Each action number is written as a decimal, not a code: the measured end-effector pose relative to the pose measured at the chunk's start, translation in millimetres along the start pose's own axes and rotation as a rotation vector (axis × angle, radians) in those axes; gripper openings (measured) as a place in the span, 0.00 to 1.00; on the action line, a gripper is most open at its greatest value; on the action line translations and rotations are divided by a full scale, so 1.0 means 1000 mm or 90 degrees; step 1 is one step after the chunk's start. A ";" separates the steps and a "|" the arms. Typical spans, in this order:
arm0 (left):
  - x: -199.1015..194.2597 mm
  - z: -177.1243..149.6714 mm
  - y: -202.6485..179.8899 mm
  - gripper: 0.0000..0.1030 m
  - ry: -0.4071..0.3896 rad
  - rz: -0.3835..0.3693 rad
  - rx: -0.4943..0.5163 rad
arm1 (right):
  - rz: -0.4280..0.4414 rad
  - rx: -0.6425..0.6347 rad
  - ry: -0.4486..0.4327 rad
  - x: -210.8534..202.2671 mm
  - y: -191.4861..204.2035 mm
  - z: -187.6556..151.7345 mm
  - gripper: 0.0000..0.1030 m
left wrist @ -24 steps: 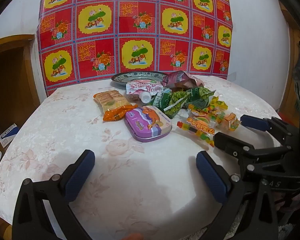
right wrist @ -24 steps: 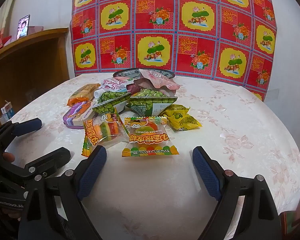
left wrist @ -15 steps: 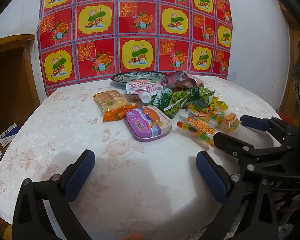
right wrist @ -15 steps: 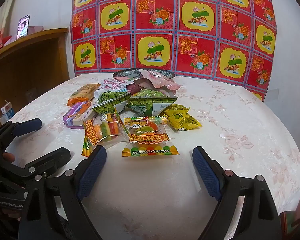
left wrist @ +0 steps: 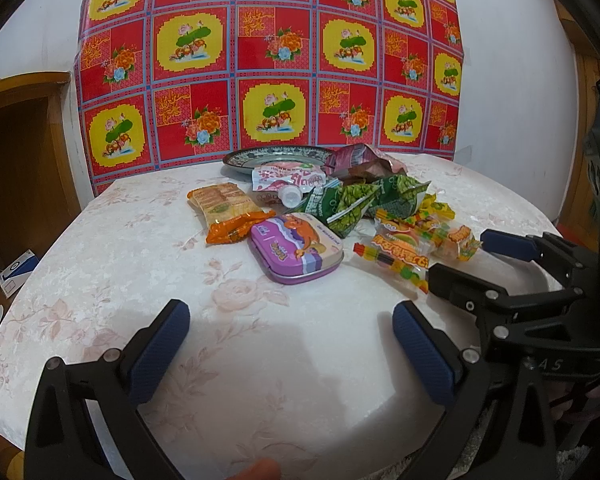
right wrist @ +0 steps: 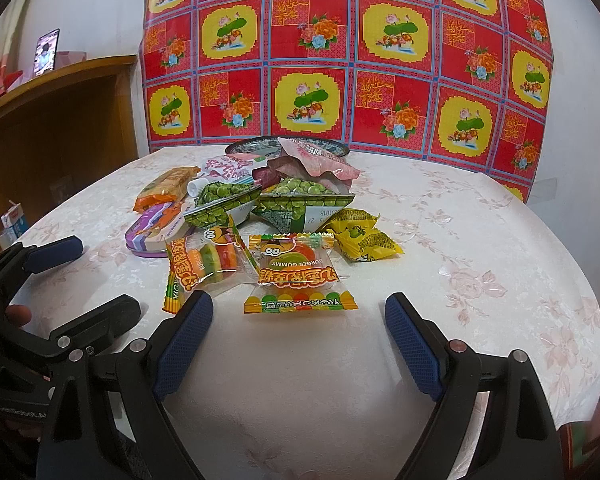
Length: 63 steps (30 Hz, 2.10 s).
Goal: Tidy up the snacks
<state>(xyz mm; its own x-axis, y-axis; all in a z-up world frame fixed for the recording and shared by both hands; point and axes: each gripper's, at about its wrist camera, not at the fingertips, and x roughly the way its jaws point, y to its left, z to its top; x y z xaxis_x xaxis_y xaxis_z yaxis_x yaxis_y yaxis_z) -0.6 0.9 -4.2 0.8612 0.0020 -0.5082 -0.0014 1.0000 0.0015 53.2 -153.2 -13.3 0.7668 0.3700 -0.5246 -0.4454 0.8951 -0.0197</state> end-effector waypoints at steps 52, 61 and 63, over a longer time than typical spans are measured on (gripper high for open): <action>-0.001 0.001 -0.002 1.00 0.007 0.001 0.003 | -0.006 -0.006 -0.005 -0.001 0.001 -0.001 0.88; 0.001 0.003 -0.001 1.00 0.014 -0.007 0.004 | -0.005 -0.005 -0.006 0.001 0.001 0.000 0.88; 0.001 0.004 0.000 1.00 0.017 -0.011 0.001 | -0.005 -0.006 -0.006 0.001 0.001 0.000 0.88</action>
<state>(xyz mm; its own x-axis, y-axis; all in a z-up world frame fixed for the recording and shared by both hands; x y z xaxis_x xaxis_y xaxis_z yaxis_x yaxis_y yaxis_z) 2.2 1.1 -1.7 0.8468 -0.0159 -0.5317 0.0149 0.9999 -0.0061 53.5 -152.1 -14.2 0.7751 0.3648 -0.5158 -0.4433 0.8958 -0.0326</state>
